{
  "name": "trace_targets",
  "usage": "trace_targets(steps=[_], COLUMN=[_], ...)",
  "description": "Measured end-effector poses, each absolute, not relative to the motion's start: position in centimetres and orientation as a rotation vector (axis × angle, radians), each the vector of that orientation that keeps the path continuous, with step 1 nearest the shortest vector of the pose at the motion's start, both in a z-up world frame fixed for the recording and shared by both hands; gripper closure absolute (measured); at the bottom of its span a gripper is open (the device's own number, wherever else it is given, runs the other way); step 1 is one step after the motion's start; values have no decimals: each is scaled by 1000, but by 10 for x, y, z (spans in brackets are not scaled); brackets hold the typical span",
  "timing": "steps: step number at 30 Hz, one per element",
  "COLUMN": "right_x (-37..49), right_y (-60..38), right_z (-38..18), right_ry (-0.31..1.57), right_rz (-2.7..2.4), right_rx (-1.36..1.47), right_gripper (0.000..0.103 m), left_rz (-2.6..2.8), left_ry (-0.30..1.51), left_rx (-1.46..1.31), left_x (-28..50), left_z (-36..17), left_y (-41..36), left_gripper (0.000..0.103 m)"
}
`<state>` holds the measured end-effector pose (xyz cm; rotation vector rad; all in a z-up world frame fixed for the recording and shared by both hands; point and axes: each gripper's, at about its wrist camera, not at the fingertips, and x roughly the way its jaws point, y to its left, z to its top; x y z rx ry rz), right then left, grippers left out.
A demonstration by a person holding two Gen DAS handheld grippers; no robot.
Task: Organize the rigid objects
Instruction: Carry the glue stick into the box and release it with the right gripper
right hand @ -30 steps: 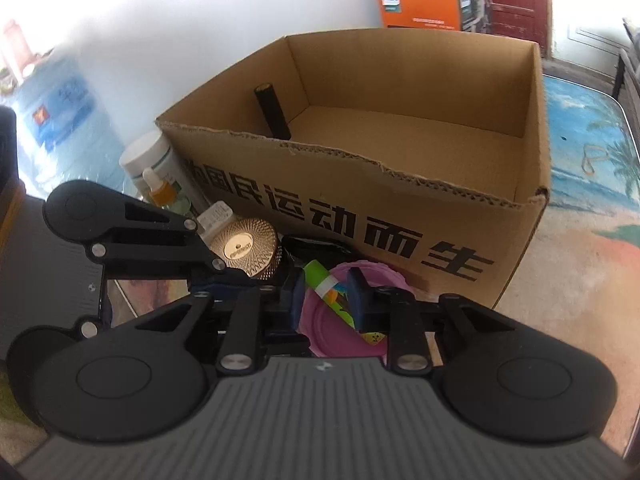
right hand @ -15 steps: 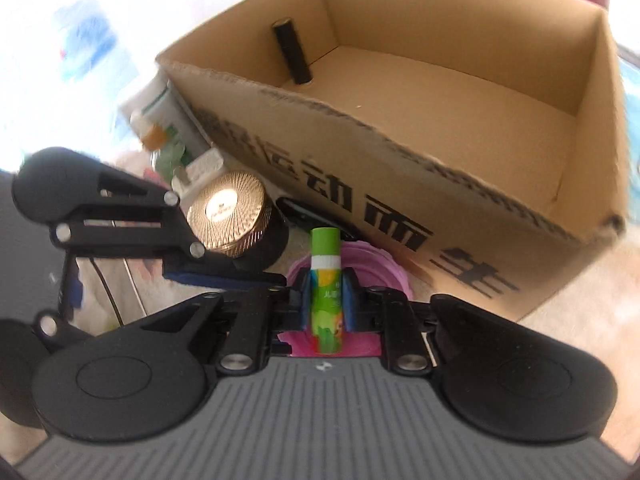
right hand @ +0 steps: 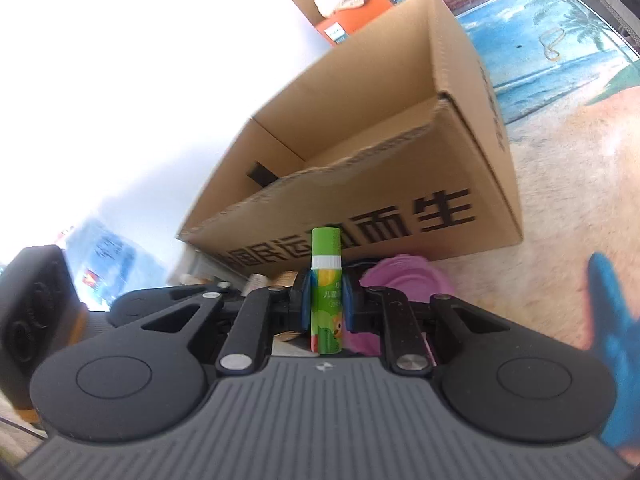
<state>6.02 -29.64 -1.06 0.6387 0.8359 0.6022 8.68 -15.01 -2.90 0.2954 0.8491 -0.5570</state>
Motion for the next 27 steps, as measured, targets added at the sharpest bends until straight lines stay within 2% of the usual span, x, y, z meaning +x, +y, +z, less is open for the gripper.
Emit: trace_targets(steps=[1, 2, 3, 4, 14, 22, 24, 26, 27], right_x=[56, 53, 50, 48, 46, 102, 122, 147, 165], right_y=[-294, -291, -286, -283, -243, -192, -174, -161, -155], right_z=[-5, -1, 6, 12, 82, 123, 131, 135, 137], right_ry=[823, 813, 803, 794, 698, 722, 714, 718, 724], right_rz=[604, 604, 605, 611, 653, 684, 685, 684, 678], right_rx=[635, 633, 630, 621, 467, 417, 359, 343, 338], right_gripper=[89, 89, 88, 88, 87, 89, 89, 89, 89], left_rz=[-557, -557, -554, -548, -484, -363, -327, -286, -275], left_ry=[848, 848, 850, 849, 705, 676, 708, 723, 719], left_rx=[280, 264, 252, 241, 177, 171, 157, 132, 119], left_x=[86, 85, 84, 83, 66, 91, 108, 120, 122], left_z=[-27, -24, -22, -20, 18, 41, 47, 50, 51], left_y=[-147, -143, -139, -135, -94, -69, -57, -46, -42], left_gripper=[66, 78, 86, 86, 87, 86, 83, 66, 64])
